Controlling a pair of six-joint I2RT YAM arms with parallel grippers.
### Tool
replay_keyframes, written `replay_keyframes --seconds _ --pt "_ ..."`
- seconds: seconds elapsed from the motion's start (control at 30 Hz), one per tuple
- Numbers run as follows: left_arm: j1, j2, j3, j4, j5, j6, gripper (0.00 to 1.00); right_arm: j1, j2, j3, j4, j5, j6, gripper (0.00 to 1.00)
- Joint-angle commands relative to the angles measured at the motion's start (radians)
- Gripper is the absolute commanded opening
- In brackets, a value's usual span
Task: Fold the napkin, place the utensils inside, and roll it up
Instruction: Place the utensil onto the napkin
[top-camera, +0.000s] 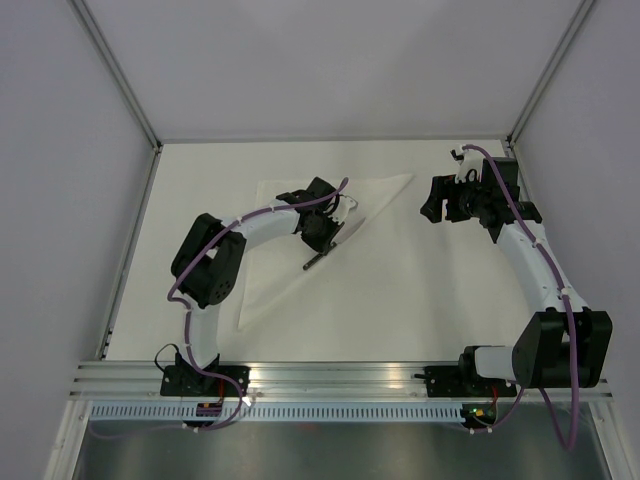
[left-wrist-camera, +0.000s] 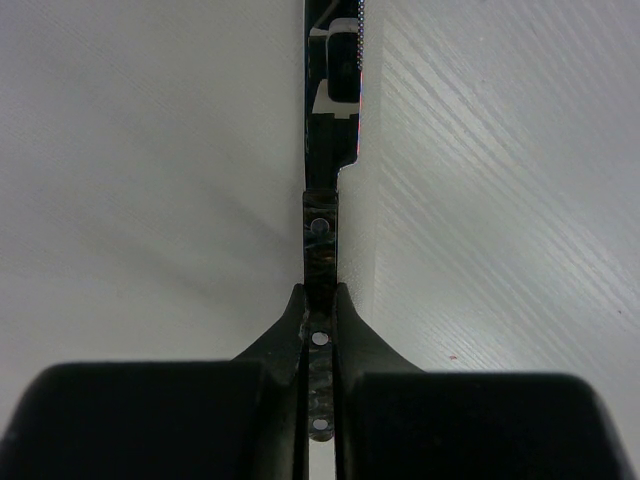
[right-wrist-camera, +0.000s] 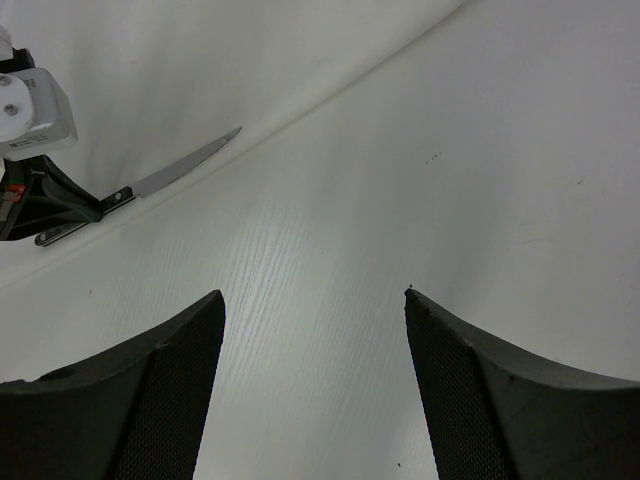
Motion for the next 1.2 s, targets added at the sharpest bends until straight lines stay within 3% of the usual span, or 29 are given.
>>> replay_keyframes --seconds 0.0,0.33,0.57,0.87,1.17 --pt "-0.006 0.005 0.002 0.025 0.039 -0.033 0.02 0.004 0.011 0.030 0.010 0.010 -0.005 0.78" --pt "-0.006 0.002 -0.008 0.022 0.039 -0.039 0.03 0.003 0.009 0.028 0.010 0.011 -0.005 0.78" --pt "-0.005 -0.011 -0.013 0.020 0.036 -0.045 0.10 0.003 0.008 0.028 0.007 0.010 -0.005 0.78" --pt "-0.006 -0.050 -0.004 0.022 0.034 -0.052 0.34 0.004 0.008 0.028 0.007 0.005 -0.005 0.78" --pt "-0.005 -0.107 0.025 0.022 0.020 -0.065 0.48 0.003 0.005 0.030 0.008 -0.004 -0.005 0.78"
